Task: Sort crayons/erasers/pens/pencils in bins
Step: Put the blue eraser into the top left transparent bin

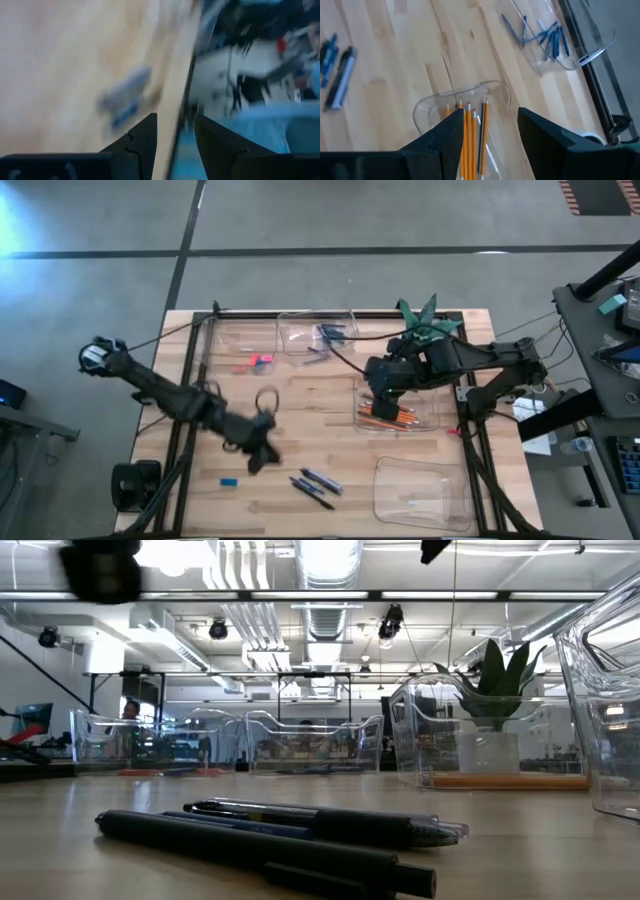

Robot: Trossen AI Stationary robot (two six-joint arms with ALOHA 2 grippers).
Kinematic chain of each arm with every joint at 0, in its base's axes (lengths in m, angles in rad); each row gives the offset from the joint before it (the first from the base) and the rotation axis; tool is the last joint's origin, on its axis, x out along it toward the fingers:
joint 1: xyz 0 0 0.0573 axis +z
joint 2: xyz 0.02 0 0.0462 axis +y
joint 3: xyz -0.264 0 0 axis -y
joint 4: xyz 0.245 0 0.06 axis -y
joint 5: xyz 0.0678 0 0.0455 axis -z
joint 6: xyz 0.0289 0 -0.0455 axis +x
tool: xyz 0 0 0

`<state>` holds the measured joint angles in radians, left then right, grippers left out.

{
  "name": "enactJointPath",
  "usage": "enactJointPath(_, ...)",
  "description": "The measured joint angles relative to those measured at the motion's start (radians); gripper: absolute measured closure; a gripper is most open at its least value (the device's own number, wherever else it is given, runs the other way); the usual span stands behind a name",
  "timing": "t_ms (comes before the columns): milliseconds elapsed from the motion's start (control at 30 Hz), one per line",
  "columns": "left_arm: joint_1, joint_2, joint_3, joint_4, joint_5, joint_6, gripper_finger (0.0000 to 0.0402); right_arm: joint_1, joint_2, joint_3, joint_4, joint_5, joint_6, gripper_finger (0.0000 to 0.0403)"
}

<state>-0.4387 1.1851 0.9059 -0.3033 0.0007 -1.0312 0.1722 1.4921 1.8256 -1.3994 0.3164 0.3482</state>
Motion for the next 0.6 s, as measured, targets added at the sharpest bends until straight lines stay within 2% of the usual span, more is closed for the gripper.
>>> enactJointPath(167,-0.18,0.071,-0.002,-0.181,0.111,-0.36,0.0285,0.0,0.0,-0.067,0.016,0.0,0.0,0.0225)
enactJointPath(233,-0.24,0.093,-0.003,-0.241,0.159,-0.456,0.0285,0.0,0.0,-0.087,0.021,-0.001,0.0,0.0225)
enactJointPath(367,-0.317,0.131,-0.012,-0.274,0.21,-0.49,0.0285,0.0,0.0,-0.121,0.048,-0.001,-0.009,0.0225)
enactJointPath(467,-0.332,0.166,-0.025,-0.291,0.214,-0.49,0.0285,0.0,0.001,-0.134,0.054,-0.001,-0.011,0.0225)
enactJointPath(600,-0.332,0.214,-0.04,-0.334,0.277,-0.487,0.0285,0.0,0.0,-0.144,0.056,-0.001,-0.009,0.0225)
